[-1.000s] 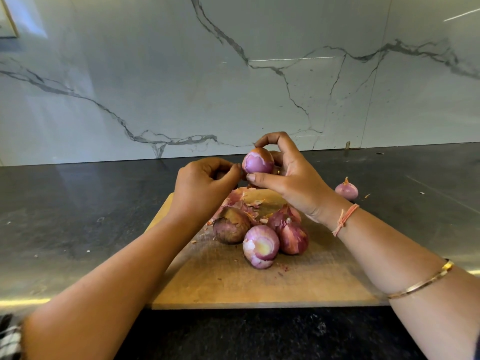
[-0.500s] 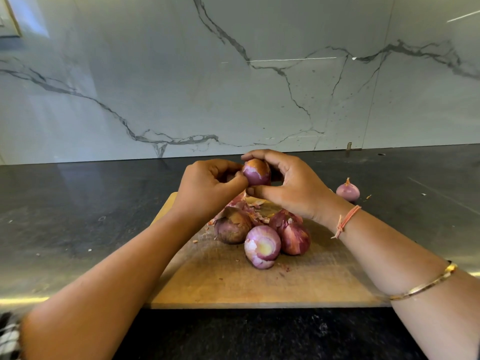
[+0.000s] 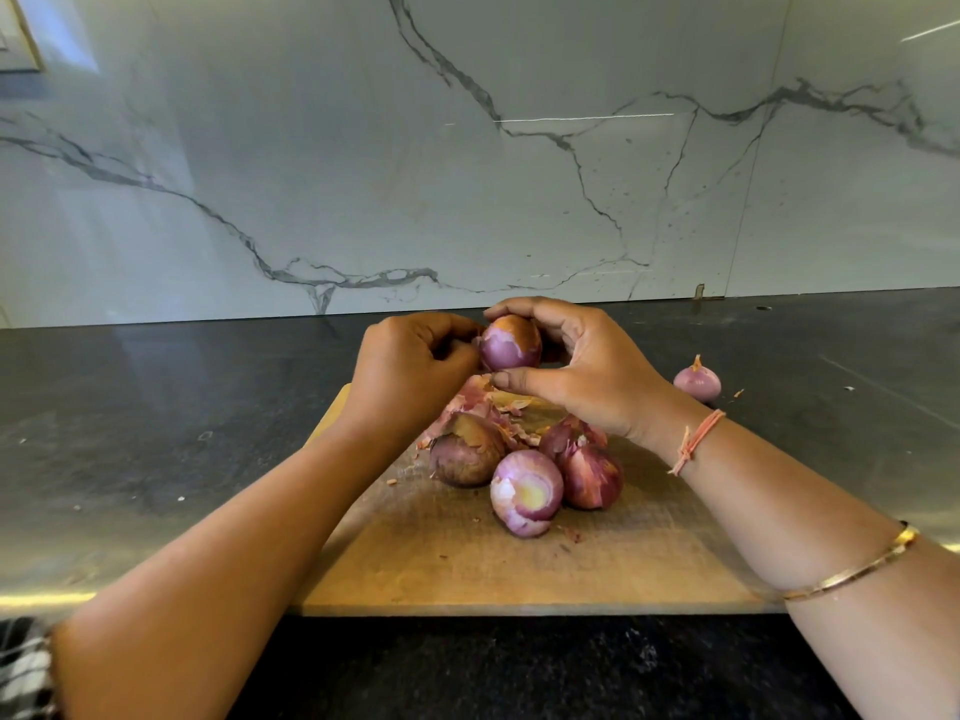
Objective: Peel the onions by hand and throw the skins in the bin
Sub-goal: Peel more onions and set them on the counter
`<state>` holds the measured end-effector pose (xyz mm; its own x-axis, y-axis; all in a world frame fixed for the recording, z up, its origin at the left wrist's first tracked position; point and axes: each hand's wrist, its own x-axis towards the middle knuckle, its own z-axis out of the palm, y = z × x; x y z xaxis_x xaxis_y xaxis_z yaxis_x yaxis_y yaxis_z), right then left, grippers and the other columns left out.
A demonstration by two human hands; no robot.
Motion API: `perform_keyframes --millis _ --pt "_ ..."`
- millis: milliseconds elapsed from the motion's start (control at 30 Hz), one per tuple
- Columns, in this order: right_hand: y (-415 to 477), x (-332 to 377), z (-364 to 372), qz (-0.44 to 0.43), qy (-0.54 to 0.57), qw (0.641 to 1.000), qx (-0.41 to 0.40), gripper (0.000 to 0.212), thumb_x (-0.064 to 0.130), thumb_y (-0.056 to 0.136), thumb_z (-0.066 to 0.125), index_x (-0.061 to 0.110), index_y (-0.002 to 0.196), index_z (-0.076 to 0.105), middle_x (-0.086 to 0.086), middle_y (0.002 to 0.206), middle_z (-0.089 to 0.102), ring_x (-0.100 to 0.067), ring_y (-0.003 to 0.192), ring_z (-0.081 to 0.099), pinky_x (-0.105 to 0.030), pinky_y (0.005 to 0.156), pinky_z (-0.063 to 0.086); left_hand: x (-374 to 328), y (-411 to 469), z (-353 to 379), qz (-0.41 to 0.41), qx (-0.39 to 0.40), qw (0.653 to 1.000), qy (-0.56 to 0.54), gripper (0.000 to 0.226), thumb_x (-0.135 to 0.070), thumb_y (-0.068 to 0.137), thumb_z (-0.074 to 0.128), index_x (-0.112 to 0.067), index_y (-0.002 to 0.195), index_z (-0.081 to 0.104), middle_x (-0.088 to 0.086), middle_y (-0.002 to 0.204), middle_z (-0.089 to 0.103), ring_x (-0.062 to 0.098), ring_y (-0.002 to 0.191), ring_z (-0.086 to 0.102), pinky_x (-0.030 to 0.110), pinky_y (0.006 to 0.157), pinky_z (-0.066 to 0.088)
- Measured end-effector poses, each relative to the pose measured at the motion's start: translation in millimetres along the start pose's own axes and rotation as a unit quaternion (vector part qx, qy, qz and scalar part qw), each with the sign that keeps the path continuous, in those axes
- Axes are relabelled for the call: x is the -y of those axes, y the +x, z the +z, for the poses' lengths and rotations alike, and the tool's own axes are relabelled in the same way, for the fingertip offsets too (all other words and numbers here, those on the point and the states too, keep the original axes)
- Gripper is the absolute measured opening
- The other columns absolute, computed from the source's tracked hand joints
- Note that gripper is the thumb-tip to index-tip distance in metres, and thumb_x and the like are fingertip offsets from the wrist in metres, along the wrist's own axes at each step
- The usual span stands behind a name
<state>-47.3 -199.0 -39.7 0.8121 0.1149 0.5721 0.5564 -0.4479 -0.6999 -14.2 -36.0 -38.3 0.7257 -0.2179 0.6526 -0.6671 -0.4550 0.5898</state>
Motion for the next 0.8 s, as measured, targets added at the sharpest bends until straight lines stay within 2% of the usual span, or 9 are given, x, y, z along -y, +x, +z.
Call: perform_keyframes --millis 67,167,267,333,400,467,600,700,800 --pt "0.8 -0.2 -0.1 0.000 0.016 1.000 -0.002 0.047 0.006 0.072 0.081 0.035 0.103 0.060 0.009 0.104 0.065 -0.004 0.099 0.062 -0.018 0.091 0.048 0.5 1.0 -2.0 -0.011 -0.012 1.000 -0.011 0.018 -0.007 0.084 0.062 -0.015 0.093 0.076 -0.008 0.068 0.067 0.021 0.065 0.065 0.040 0.065 0.056" --pt "1.1 -3.0 -0.1 0.003 0.022 1.000 -0.010 0.044 0.010 0.075 0.079 0.031 0.108 0.060 0.003 0.110 0.065 -0.011 0.103 0.063 -0.027 0.096 0.050 -2.7 -0.9 -1.3 -0.029 -0.009 0.998 -0.053 0.015 -0.011 0.085 0.062 -0.017 0.088 0.076 -0.011 0.068 0.070 0.024 0.070 0.068 0.045 0.070 0.057" --pt "0.7 -4.5 -1.2 0.008 0.034 0.999 -0.020 0.042 0.012 0.076 0.079 0.024 0.111 0.059 -0.001 0.114 0.065 -0.015 0.107 0.063 -0.034 0.097 0.051 -5.3 -4.5 0.8 -0.032 0.014 0.995 -0.090 0.026 -0.034 0.079 0.055 -0.016 0.077 0.074 0.007 0.068 0.069 0.031 0.073 0.065 0.046 0.068 0.055" --pt "-0.3 -4.2 -0.6 0.005 0.021 1.000 -0.017 0.043 0.016 0.076 0.078 0.019 0.114 0.058 -0.003 0.114 0.066 -0.017 0.107 0.064 -0.037 0.096 0.052 -5.6 -6.6 2.7 -0.027 0.034 0.995 -0.090 0.029 -0.041 0.081 0.055 -0.019 0.077 0.074 0.014 0.073 0.068 0.034 0.077 0.063 0.046 0.067 0.052" --pt "-1.4 -3.2 0.9 -0.002 -0.021 1.000 -0.008 0.043 0.016 0.077 0.077 0.018 0.114 0.056 -0.003 0.112 0.066 -0.018 0.104 0.064 -0.039 0.094 0.052 -6.3 -7.5 2.8 -0.033 0.036 0.995 -0.091 0.017 -0.037 0.084 0.061 -0.027 0.076 0.072 0.013 0.075 0.069 0.031 0.078 0.064 0.045 0.069 0.052" --pt "-2.5 -2.4 1.8 -0.010 -0.058 0.998 -0.003 0.043 0.013 0.077 0.078 0.019 0.114 0.055 0.000 0.108 0.066 -0.016 0.099 0.065 -0.038 0.091 0.052 -6.2 -6.5 2.6 -0.046 0.029 0.995 -0.085 0.012 -0.026 0.087 0.064 -0.032 0.080 0.071 0.004 0.074 0.072 0.023 0.077 0.067 0.040 0.072 0.054" --pt "-4.1 0.6 1.1 -0.016 -0.098 0.995 -0.004 0.043 0.013 0.076 0.079 0.019 0.111 0.055 0.004 0.103 0.066 -0.014 0.092 0.064 -0.034 0.084 0.051 -5.7 -5.3 2.6 -0.061 0.028 0.995 -0.072 0.018 -0.019 0.084 0.062 -0.021 0.095 0.075 -0.008 0.074 0.071 0.009 0.073 0.066 0.027 0.068 0.054" --pt "-4.1 1.1 0.4 -0.019 -0.105 0.994 -0.006 0.044 0.015 0.076 0.080 0.015 0.111 0.055 0.002 0.102 0.067 -0.016 0.091 0.064 -0.037 0.083 0.051 -7.6 -5.5 2.4 -0.055 0.032 0.996 -0.056 0.018 -0.018 0.083 0.062 -0.021 0.095 0.075 -0.006 0.074 0.071 0.013 0.073 0.065 0.029 0.066 0.053" --pt "-4.1 1.1 1.0 -0.026 -0.109 0.994 -0.007 0.043 0.015 0.075 0.080 0.014 0.110 0.055 0.000 0.100 0.067 -0.019 0.089 0.065 -0.040 0.081 0.051 -8.8 -5.4 2.0 -0.045 0.024 0.998 -0.042 0.018 -0.018 0.083 0.062 -0.020 0.095 0.076 0.000 0.075 0.072 0.020 0.072 0.066 0.039 0.067 0.055"
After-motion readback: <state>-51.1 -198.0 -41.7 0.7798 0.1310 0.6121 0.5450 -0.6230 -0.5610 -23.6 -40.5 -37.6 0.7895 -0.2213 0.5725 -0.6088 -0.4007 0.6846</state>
